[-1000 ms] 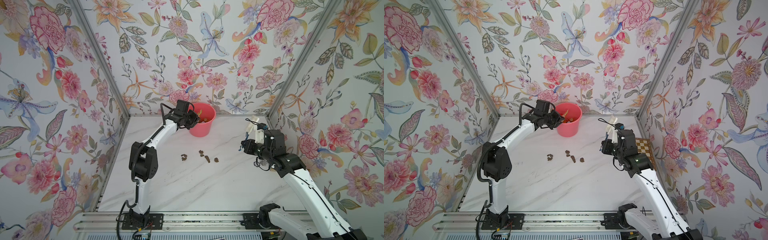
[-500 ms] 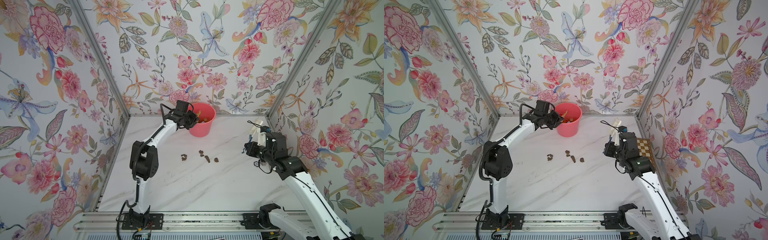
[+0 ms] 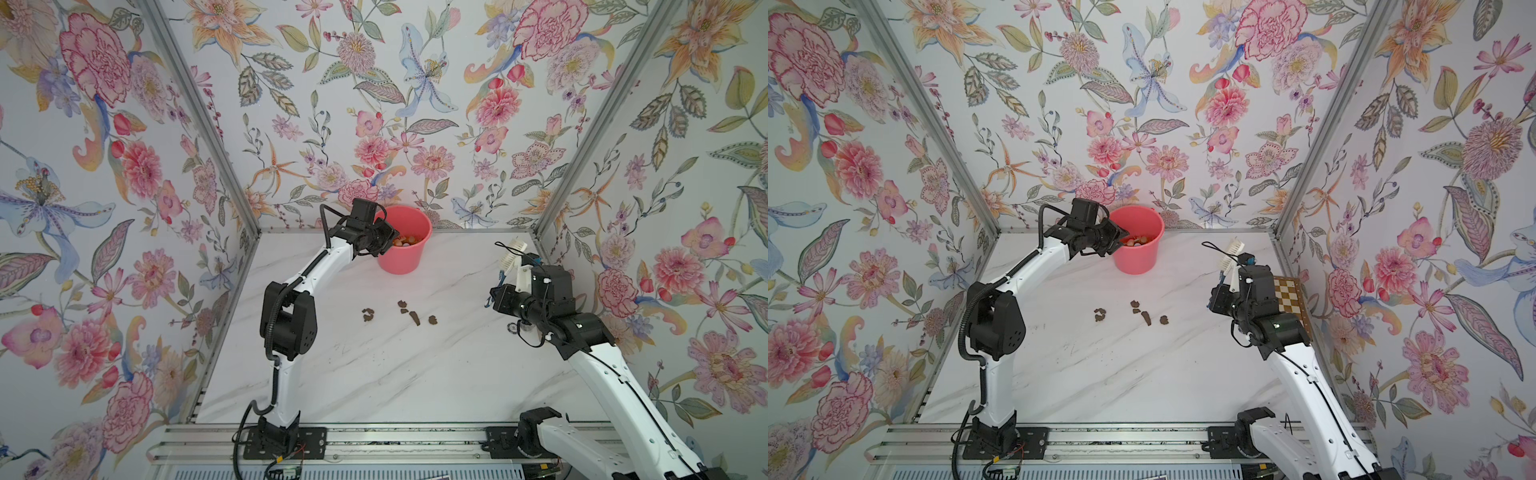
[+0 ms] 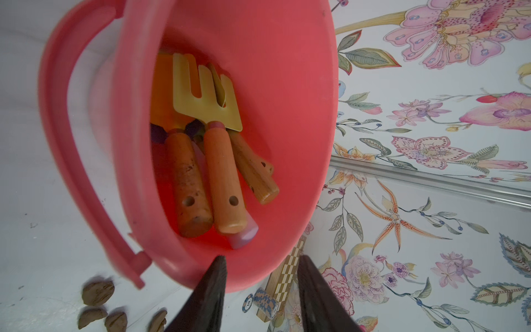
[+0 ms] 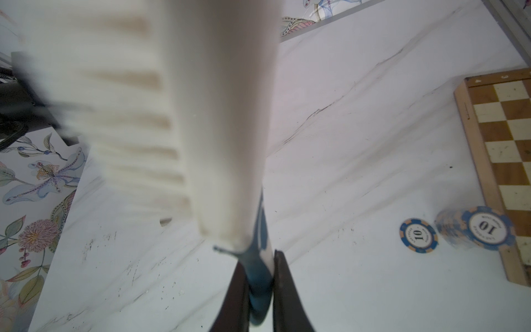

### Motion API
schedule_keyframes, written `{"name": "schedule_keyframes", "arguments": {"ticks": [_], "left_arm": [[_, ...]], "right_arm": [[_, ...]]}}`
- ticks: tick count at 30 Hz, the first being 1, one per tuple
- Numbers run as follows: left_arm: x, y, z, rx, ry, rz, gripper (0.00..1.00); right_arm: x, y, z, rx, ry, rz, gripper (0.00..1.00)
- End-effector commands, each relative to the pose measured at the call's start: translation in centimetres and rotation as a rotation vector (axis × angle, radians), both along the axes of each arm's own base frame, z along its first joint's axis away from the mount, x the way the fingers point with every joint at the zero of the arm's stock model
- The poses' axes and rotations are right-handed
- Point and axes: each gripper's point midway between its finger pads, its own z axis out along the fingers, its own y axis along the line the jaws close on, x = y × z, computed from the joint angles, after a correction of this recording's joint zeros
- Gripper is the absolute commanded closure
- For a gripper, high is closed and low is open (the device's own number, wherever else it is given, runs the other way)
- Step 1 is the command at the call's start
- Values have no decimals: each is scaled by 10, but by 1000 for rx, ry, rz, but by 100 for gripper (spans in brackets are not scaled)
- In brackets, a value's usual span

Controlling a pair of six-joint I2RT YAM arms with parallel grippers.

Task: Brush the soil off the hand trowel and place it into the bucket
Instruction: Place the hand trowel in the bucket, then place the brush at the center of the board.

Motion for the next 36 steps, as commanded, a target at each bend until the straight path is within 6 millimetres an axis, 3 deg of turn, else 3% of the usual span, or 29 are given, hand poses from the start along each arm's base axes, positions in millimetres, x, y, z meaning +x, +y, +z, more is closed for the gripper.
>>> {"name": "schedule_keyframes", "arguments": {"ticks": [1,5,10,13,17,21,26,30,32,36], "left_arm": [[1,8,19,45,-60,-15,52],[-3,11,54,105,-182,-56,51],[-25,21,111,386,-407,-94,47],[-52,24,142,601,-552,-98,43],[-99,18,165,845,-726,-101,37],[-149,22,158,954,-793,-62,33],[-208,37,126,979,-806,30,31],[-237,55,98,1017,-761,94,30],[-246,63,86,1036,-732,114,23],[-258,68,73,1055,-710,127,20]], "right_arm": [[1,-2,-4,-6,7,-3,96],[2,1,-6,-7,14,14,96],[5,9,-11,5,39,52,96],[6,13,-17,19,66,64,96],[7,22,-33,37,127,95,95],[5,36,-58,38,218,138,95],[-4,69,-88,-33,304,228,95],[-13,95,-111,-88,366,311,94],[-19,105,-123,-103,402,346,94],[-26,105,-148,-124,469,343,94]]}}
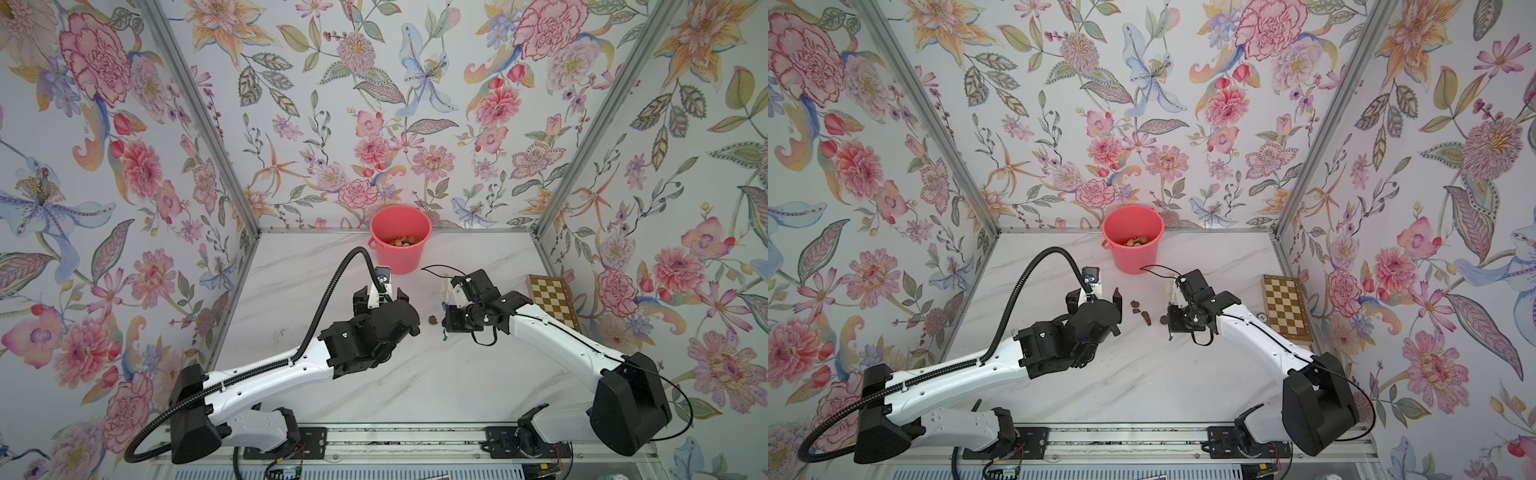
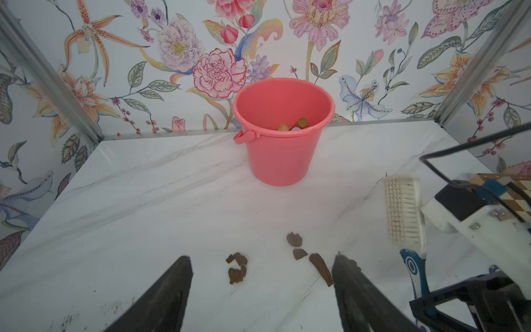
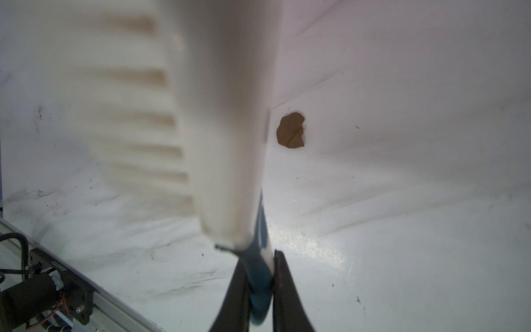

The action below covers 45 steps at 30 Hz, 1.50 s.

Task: Brush the soil off the hand trowel and place it into the bucket
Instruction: Place the brush at the center of the board, then reset both arms

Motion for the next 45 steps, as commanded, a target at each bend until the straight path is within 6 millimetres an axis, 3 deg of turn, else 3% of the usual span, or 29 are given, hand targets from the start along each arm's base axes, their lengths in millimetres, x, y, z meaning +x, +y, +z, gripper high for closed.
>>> {"name": "schedule_keyframes", "arguments": {"ticks": [1,7,11,15,21,26,28,32,35,39,45], "left_arm": [[-8,26,6,-33,-51,121,19],[-14,38,0,-72,-46,137,19],[-19,50,-2,-102,-51,152,18],[-23,62,-6,-120,-50,163,18],[-27,73,-13,-116,-48,180,17],[-29,80,-8,-104,-63,185,16],[-30,85,0,-104,-81,191,15],[-27,100,17,-79,-125,203,11],[-11,120,27,-30,-142,216,8],[14,167,27,-21,-164,297,6],[37,215,2,33,-258,371,1]], "right_arm": [[-5,-8,-19,-32,37,-18,93],[-31,-32,-67,-80,165,-34,90],[-40,-33,-90,-80,206,-28,88],[-39,-27,-102,-58,220,-31,86],[-38,-32,-107,-88,216,-55,72],[-27,-40,-85,-80,165,-126,63],[-17,-45,-64,-76,105,-160,51],[10,-65,-15,-79,-52,-238,47],[38,-96,22,-87,-193,-338,38],[73,-147,53,-162,-322,-476,28],[96,-222,54,-283,-385,-664,11]]}}
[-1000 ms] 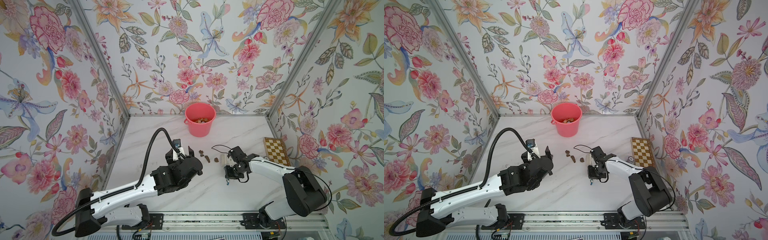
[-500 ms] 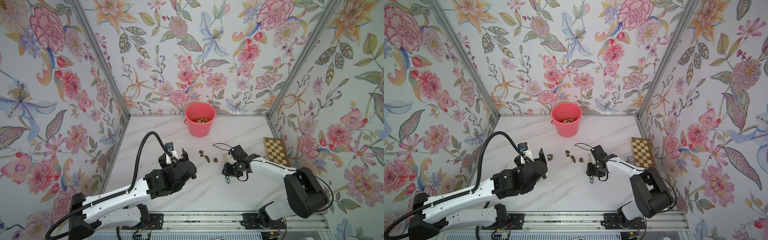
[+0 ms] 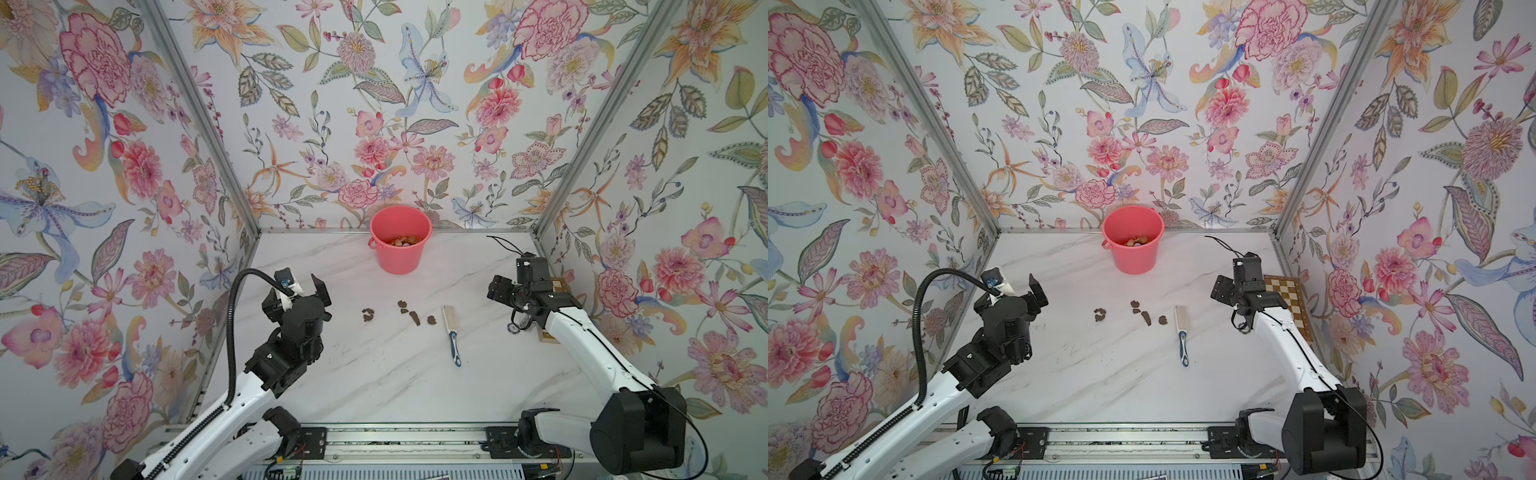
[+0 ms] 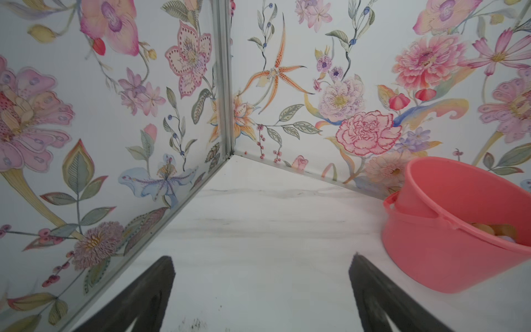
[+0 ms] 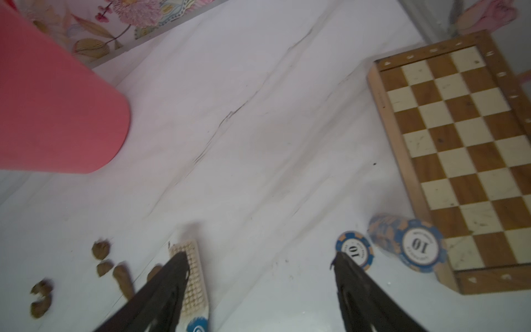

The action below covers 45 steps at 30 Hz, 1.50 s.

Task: Brush the soil off the hand trowel and place it into the bucket
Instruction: Reset both arms

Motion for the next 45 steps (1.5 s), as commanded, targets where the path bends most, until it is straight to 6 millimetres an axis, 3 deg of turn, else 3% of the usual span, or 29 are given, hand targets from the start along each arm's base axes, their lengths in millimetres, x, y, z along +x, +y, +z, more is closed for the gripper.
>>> {"name": "schedule_keyframes", "arguments": {"ticks": [1,4,8,11,13,14,17,18,23,30,33,36,45], "left_arm": [[17,5,-5,82,-53,-41,1],[25,25,-33,133,-48,14,1],[33,50,-76,125,-29,54,1],[39,66,-105,112,1,84,1],[48,70,-107,119,-26,97,1],[46,72,-122,129,0,95,1],[57,74,-136,180,31,96,1],[67,71,-127,179,1,81,1],[76,68,-142,174,24,35,1],[85,68,-156,106,29,-62,1],[85,71,-169,96,76,-52,1],[85,72,-162,105,34,-53,1],[84,70,-161,115,31,-54,1]], "right_arm": [[7,-44,-2,-99,-30,-116,4],[3,-73,-10,-118,-53,-214,1],[-1,-96,-20,-148,-78,-286,1],[2,-100,-25,-191,-134,-274,1],[3,-99,-26,-201,-195,-261,1],[4,-98,-27,-212,-227,-249,1],[5,-92,-30,-225,-342,-195,1],[5,-88,-34,-219,-367,-170,1],[8,-80,-57,-173,-392,-138,1],[29,-67,-49,-219,-471,-21,1],[29,-66,-56,-228,-515,-14,1],[26,-55,-62,-238,-525,34,1],[25,-56,-63,-230,-537,35,1]]}}
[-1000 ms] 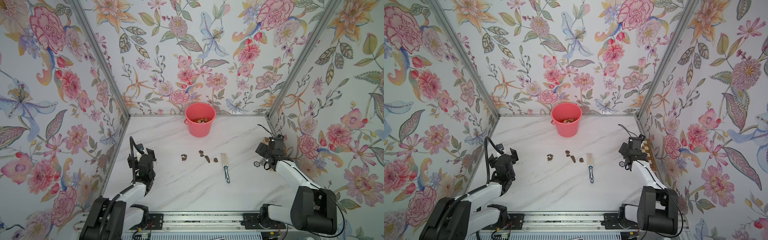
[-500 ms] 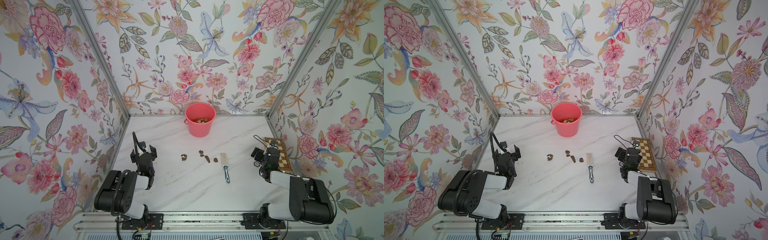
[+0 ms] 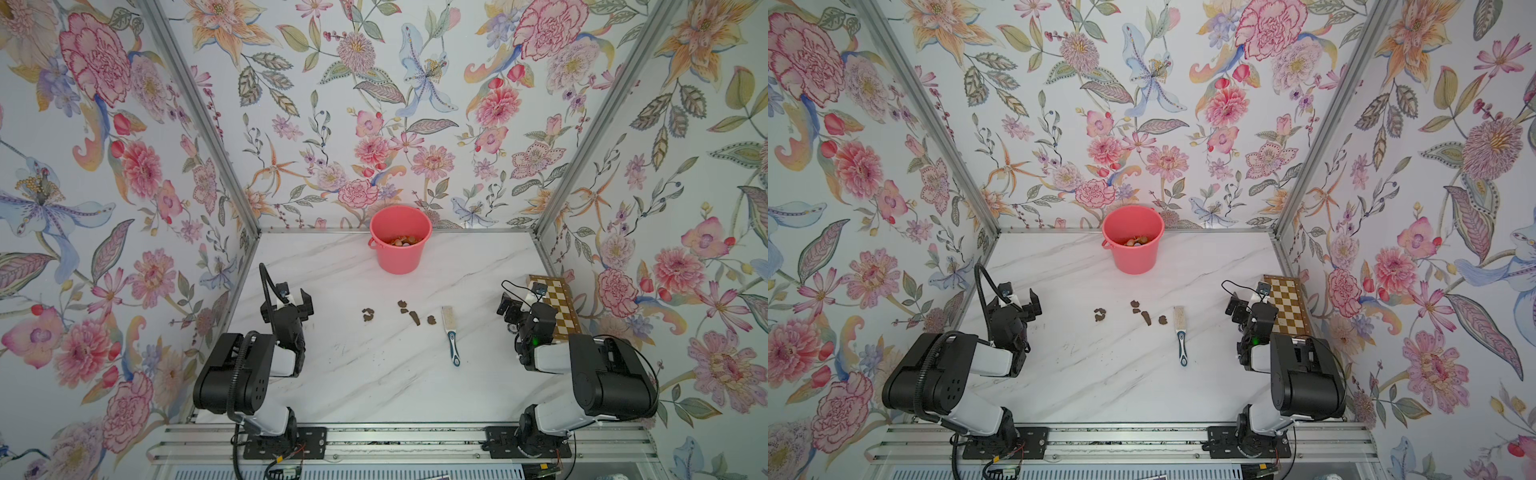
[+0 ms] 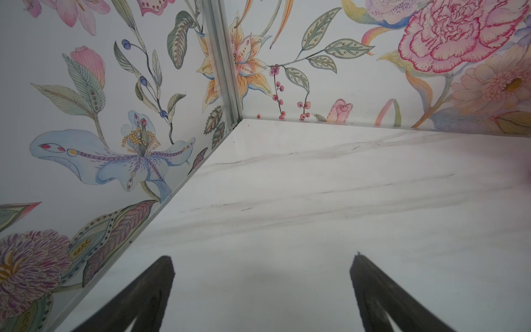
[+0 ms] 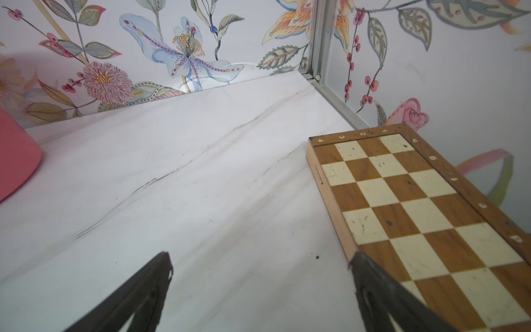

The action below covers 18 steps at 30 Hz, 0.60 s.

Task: Brush the soil off the hand trowel and place it into the bucket
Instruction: Reset both arms

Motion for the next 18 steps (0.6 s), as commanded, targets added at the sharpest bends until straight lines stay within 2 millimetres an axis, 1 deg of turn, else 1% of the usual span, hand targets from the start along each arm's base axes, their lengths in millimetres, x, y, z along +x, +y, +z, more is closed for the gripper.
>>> {"name": "schedule_keyframes", "arguments": {"ticks": [1,18], "left_arm": [[0,0,5,-4,-29,-2,1],[1,-1,5,-4,-27,-5,1]], "right_arm": [[3,3,10,-17,-44,17,1],[3,3,10,-27,-43,11,1]]}}
